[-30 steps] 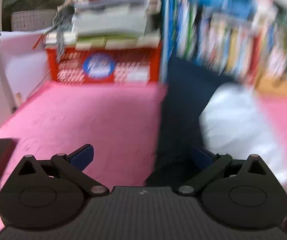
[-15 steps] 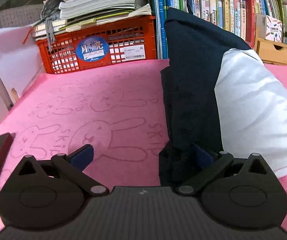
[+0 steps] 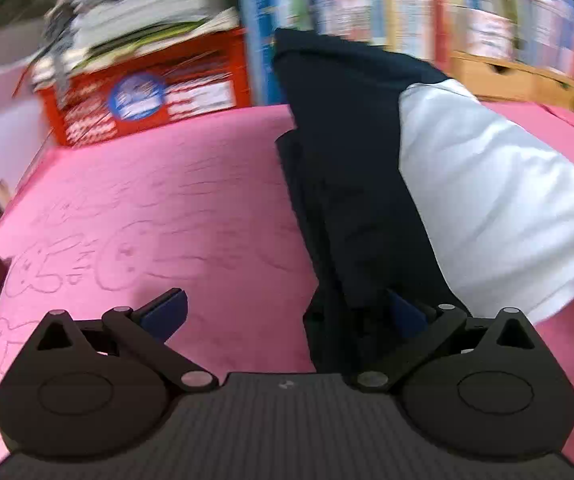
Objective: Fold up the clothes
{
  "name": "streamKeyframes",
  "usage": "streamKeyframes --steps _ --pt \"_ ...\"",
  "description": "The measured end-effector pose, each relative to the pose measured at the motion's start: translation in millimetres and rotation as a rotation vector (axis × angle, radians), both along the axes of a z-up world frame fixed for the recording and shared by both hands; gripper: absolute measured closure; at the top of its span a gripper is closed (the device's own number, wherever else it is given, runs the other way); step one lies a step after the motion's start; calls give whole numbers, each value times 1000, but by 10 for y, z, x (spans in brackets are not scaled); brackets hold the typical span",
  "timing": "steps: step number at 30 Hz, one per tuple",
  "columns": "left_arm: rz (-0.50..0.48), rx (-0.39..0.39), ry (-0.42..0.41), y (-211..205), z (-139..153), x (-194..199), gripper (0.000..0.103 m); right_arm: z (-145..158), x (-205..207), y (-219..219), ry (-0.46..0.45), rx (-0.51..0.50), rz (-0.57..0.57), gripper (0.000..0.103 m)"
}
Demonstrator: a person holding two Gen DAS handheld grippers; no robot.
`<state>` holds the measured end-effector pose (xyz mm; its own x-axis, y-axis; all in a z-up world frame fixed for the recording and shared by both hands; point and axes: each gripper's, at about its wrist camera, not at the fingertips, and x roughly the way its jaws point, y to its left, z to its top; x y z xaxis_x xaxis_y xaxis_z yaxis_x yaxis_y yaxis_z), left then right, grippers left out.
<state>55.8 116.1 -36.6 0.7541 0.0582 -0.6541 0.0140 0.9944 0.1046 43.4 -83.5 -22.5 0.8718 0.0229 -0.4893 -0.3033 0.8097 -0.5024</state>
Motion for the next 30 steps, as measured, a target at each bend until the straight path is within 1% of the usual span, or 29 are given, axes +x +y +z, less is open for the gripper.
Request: streamKeyframes --steps 2,3,6,7,8,10,11,13,14,15,16,17,19,20,21,22,23,24,25,27,28,30 --pt "-45 7 -3 -108 -20 -160 0 35 -227 -133 32 2 1 87" --pt "-59 5 1 -139 -41 -257 0 28 -388 -182 60 2 9 84" --pt "-53 -25 11 -78 -37 -413 0 -82 -745 -283 191 18 67 72" --pt "-36 -51 0 -25 43 -433 0 -113 -849 -313 208 40 90 68" --pt "-19 -77 -11 29 124 -452 0 -98 -935 -337 208 56 119 68" --pt "6 -80 -81 47 380 -456 0 -7 -972 -385 244 118 132 63" --pt "7 -71 -132 9 516 -459 0 63 -969 -428 261 181 146 61" --pt "-34 -64 -259 -150 768 -488 0 227 -950 -539 299 325 195 51" --pt "-63 -67 -302 -259 849 -500 0 287 -958 -591 306 371 212 49" --pt "-98 -65 -323 -391 870 -482 0 343 -951 -646 313 414 228 44" --pt "-133 -62 -343 -522 890 -464 0 402 -932 -719 300 462 229 37" --pt "-138 -31 -325 -604 806 -418 0 462 -912 -792 287 510 231 34" --pt "-148 29 -287 -768 638 -327 0 565 -874 -976 269 597 209 13" --pt "-152 60 -268 -850 553 -281 0 614 -843 -1082 258 644 192 12" --pt "-135 88 -224 -846 416 -223 0 647 -813 -1178 237 676 171 13" --pt "-118 116 -180 -841 280 -166 0 685 -703 -1254 220 685 139 19" --pt "-115 88 -154 -796 196 -148 0 705 -582 -1287 196 682 111 26" --pt "-112 61 -127 -751 113 -130 0 699 -460 -1303 181 682 82 48" --pt "-109 34 -101 -705 30 -113 0 661 -284 -1254 193 702 69 64" --pt "-106 -18 -82 -589 -17 -148 0 563 60 -1145 225 730 59 71" --pt "-105 -44 -72 -531 -40 -166 0 473 296 -1031 238 717 46 74" --pt "-97 -70 -59 -439 -47 -136 0 312 696 -842 241 667 0 76"
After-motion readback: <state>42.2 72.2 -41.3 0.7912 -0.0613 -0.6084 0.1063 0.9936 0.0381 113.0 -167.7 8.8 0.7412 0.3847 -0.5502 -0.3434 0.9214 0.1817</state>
